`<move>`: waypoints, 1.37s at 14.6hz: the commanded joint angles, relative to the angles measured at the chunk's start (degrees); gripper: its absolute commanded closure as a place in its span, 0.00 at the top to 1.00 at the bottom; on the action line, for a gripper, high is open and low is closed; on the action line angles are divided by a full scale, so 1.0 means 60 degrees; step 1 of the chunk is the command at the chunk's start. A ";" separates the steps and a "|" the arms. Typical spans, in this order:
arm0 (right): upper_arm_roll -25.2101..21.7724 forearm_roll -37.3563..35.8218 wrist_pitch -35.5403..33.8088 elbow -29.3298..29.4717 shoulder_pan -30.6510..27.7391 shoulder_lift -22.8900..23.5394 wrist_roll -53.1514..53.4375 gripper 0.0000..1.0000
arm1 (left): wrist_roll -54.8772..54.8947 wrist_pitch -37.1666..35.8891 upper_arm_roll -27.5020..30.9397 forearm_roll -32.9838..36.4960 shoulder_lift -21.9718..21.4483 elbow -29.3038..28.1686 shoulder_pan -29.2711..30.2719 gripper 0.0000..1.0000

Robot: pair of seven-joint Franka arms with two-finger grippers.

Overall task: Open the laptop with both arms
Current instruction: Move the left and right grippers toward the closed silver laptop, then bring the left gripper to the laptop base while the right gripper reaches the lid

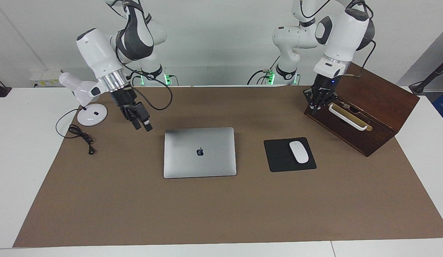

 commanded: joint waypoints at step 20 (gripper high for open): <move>0.1318 0.7327 0.5369 -0.3102 0.3031 -0.1865 -0.0363 1.00 | -0.1729 0.8573 0.0135 -0.0399 0.1125 -0.3978 -0.3907 0.00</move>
